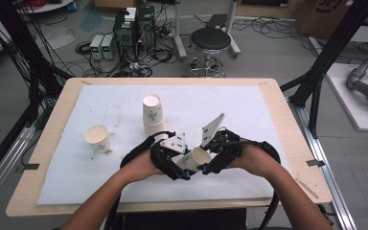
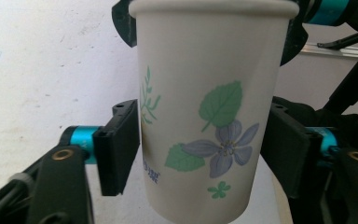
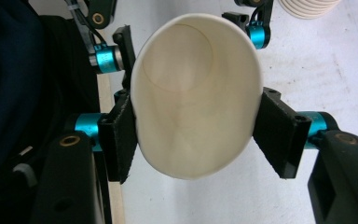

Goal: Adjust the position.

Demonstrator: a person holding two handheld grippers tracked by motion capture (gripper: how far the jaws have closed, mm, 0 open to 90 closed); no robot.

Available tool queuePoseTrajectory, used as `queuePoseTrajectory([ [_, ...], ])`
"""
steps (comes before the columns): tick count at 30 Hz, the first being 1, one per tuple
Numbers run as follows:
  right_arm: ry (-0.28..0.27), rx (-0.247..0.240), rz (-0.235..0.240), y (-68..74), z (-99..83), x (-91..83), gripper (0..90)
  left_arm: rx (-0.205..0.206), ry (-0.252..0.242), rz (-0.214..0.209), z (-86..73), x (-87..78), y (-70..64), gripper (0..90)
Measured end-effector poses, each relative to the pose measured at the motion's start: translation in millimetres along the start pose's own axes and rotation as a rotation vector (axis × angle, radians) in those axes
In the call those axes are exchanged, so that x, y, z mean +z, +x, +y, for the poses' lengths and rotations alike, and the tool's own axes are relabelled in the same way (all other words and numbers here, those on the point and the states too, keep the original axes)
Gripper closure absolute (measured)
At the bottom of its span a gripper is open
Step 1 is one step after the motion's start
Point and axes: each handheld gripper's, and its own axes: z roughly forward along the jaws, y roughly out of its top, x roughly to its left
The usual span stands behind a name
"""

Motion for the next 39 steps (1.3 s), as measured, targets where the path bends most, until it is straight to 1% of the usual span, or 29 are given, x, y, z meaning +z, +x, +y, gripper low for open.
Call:
queuePoseTrajectory([
  [1,0.004,0.0,0.002,0.4,0.3,0.7,36.4,0.003,0.0,-0.005,0.1,0.4,0.1,35.0],
  [3,0.012,-0.006,0.0,0.6,0.7,1.2,36.4,0.009,0.001,-0.009,0.1,1.9,-0.2,36.5],
  [4,0.011,-0.006,0.0,0.8,0.7,1.6,36.4,0.004,0.001,-0.014,0.0,2.6,-0.6,36.9],
  [5,0.014,-0.004,0.002,1.1,0.8,1.7,36.4,0.009,0.008,-0.016,0.3,2.8,-0.2,37.0],
  [8,0.01,-0.018,0.007,0.9,1.4,2.3,36.3,0.006,0.007,-0.021,0.1,3.9,-0.3,37.2],
  [10,0.011,-0.012,0.014,0.1,1.0,2.4,35.6,0.003,0.009,-0.021,0.2,4.4,0.2,37.2],
  [11,0.008,-0.014,0.018,-0.6,0.9,2.7,34.5,-0.002,0.0,-0.02,0.0,4.7,0.3,37.0],
  [12,0.005,-0.001,0.01,-0.4,0.3,2.3,32.3,-0.008,-0.007,-0.019,0.1,4.3,0.6,36.5],
  [13,-0.007,0.002,0.007,-1.1,-0.5,2.1,30.5,-0.01,-0.015,-0.016,0.1,3.5,1.0,35.9],
  [15,-0.045,0.009,-0.008,-1.4,-3.2,-0.5,26.2,-0.023,-0.039,-0.011,-0.4,0.8,1.5,35.7],
  [16,-0.082,0.023,-0.011,-2.0,-5.9,-3.2,23.8,-0.031,-0.054,-0.009,-1.5,-0.1,1.7,35.7],
  [17,-0.116,0.047,-0.01,-2.1,-8.5,-6.5,22.1,-0.04,-0.066,-0.01,-3.2,-0.5,2.1,35.7],
  [19,-0.199,0.082,-0.005,-2.5,-15.1,-13.5,21.6,-0.058,-0.078,0.003,-7.5,-0.1,2.6,35.4],
  [21,-0.249,0.102,-0.01,-2.3,-20.1,-17.7,21.4,-0.074,-0.098,0.014,-11.8,0.4,2.9,34.9],
  [24,-0.349,0.144,-0.024,-1.9,-32.5,-22.9,21.4,-0.096,-0.123,0.039,-18.9,0.5,3.6,34.6],
  [25,-0.387,0.165,-0.032,-1.9,-38.1,-24.3,21.4,-0.107,-0.139,0.047,-21.0,0.5,3.3,34.5],
  [27,-0.438,0.195,-0.07,-1.5,-46.9,-26.0,20.9,-0.111,-0.151,0.061,-24.0,-1.1,3.7,34.5],
  [28,-0.454,0.206,-0.081,-1.3,-50.1,-26.8,20.9,-0.115,-0.164,0.077,-26.4,-2.0,3.9,34.5],
  [30,-0.522,0.248,-0.116,-0.1,-59.3,-28.7,20.9,-0.128,-0.188,0.106,-29.3,-3.6,4.3,34.5],
  [32,-0.549,0.266,-0.14,0.3,-66.6,-30.1,20.9,-0.137,-0.217,0.127,-32.0,-6.0,5.2,34.5],
  [34,-0.567,0.288,-0.191,2.2,-74.9,-30.6,20.9,-0.149,-0.253,0.158,-34.9,-8.6,5.4,34.5],
  [37,-0.606,0.318,-0.246,5.0,-87.2,-30.5,20.9,-0.158,-0.295,0.195,-39.3,-12.2,6.2,34.5],
  [39,-0.624,0.338,-0.282,6.4,-94.6,-29.8,20.9,-0.162,-0.32,0.207,-41.3,-14.3,6.9,34.5],
])
